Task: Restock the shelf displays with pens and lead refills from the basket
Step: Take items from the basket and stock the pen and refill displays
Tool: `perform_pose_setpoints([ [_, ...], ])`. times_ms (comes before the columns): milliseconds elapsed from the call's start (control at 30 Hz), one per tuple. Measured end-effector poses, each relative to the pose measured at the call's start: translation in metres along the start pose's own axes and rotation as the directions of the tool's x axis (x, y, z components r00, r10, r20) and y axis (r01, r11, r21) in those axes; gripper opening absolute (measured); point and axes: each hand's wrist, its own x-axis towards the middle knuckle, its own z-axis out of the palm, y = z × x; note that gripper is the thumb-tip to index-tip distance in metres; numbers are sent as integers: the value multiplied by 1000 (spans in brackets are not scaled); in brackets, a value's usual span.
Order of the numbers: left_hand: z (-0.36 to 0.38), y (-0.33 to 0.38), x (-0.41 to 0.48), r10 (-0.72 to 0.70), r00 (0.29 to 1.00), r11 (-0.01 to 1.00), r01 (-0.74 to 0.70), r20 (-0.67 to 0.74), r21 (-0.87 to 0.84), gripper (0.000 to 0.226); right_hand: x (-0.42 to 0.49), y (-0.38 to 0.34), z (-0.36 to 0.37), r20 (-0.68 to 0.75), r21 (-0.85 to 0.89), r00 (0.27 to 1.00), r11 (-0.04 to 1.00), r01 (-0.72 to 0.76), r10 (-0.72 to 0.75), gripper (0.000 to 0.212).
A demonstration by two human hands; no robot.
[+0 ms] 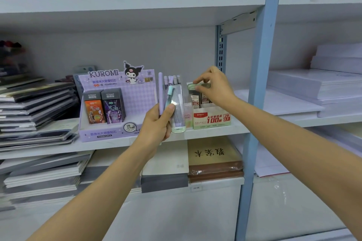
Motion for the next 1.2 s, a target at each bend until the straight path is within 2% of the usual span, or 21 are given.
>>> perform_pose_setpoints([
  [67,0,1,0,6,1000,1000,-6,-8,-4,27,-4,-7,-8,21,209,1000,978,-9,5,12],
  [133,2,1,0,13,1000,1000,-13,-10,4,27,-14,-17,-16,163,512,987,855,-84,0,16],
  [200,5,1,0,18,1000,1000,-18,-3,11,26,-24,-25,-18,311,621,949,768,-157,-58,25],
  [267,9,1,-2,18,1000,1000,-19,12,13,26,-32,-30,-17,365,621,925,769,-155,-108,29],
  [400,9,2,-3,-16,1000,1000,16,13,6,23,-37,-28,-20,263,655,962,746,-120,-77,26],
  [467,7,4,-2,-28,1000,1000,28,1,-1,22,-40,-25,-22,254,643,958,762,-68,-129,17],
  [567,3,8,1,-76,997,995,76,-12,-62,26,-44,-19,-23,326,601,919,799,-19,-224,36],
  [667,2,13,4,-162,987,980,162,9,-115,33,-46,-14,-25,289,521,926,852,59,-241,36],
  [767,3,17,6,-227,972,943,236,64,-235,36,-46,-11,-26,224,536,948,841,71,-224,29],
  [867,5,18,8,-295,949,825,311,111,-472,30,-47,-11,-28,208,543,953,836,77,-222,22],
  [933,5,17,7,-290,951,773,299,107,-560,29,-49,-11,-29,209,560,962,828,29,-175,17],
  [1033,7,16,4,-203,977,848,206,61,-488,26,-52,-11,-30,273,590,958,802,-95,-87,13],
  [1200,13,19,1,-137,986,957,107,-96,-269,20,-56,-14,-33,415,574,896,810,-122,-159,14],
])
